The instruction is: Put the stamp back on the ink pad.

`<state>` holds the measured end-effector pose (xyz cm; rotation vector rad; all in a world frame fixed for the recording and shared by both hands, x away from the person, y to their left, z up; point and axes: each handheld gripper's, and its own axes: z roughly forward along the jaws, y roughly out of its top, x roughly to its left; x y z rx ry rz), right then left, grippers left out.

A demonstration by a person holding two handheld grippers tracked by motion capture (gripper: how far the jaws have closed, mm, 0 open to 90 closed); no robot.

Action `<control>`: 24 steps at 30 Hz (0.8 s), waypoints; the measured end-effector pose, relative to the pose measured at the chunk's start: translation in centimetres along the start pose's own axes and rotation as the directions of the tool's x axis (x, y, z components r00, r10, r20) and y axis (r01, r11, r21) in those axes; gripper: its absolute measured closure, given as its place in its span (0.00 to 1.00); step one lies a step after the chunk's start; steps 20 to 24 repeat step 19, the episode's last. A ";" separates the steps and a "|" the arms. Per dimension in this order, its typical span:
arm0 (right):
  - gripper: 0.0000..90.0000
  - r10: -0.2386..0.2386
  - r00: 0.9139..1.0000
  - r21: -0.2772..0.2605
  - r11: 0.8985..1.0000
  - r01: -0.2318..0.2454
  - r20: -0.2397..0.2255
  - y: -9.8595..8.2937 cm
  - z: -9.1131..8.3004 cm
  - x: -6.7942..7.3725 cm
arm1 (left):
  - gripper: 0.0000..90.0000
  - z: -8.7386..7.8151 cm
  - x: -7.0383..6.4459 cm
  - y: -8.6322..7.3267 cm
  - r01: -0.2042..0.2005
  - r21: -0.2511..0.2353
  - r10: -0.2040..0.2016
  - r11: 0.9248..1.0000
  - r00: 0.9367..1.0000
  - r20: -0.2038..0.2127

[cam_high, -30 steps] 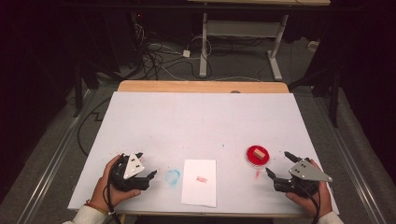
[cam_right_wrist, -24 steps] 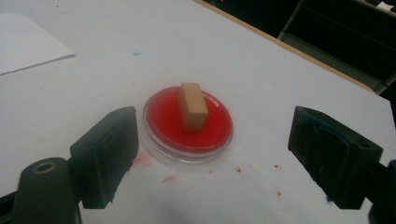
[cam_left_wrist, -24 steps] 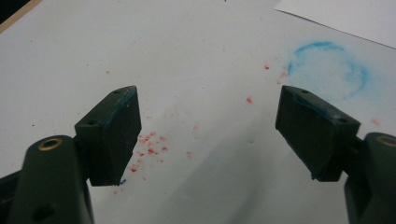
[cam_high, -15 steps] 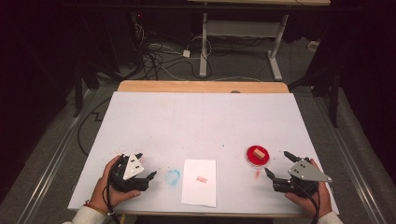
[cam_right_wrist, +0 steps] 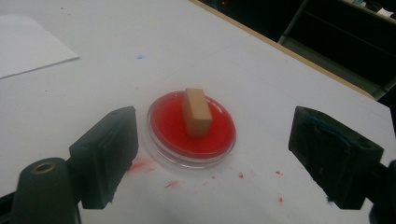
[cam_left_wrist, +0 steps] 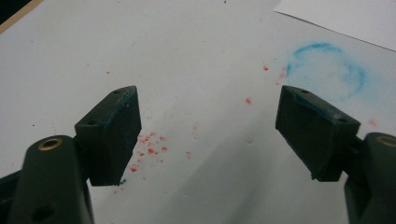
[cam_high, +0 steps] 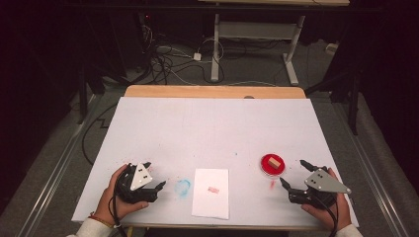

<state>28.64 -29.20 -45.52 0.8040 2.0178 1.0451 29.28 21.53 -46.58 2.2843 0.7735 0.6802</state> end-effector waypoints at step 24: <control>0.18 -0.003 1.000 -0.004 1.000 0.003 0.013 -0.1 -0.1 -0.2 | 0.24 0.3 0.2 0.2 0.005 0.003 -0.005 1.000 1.000 0.000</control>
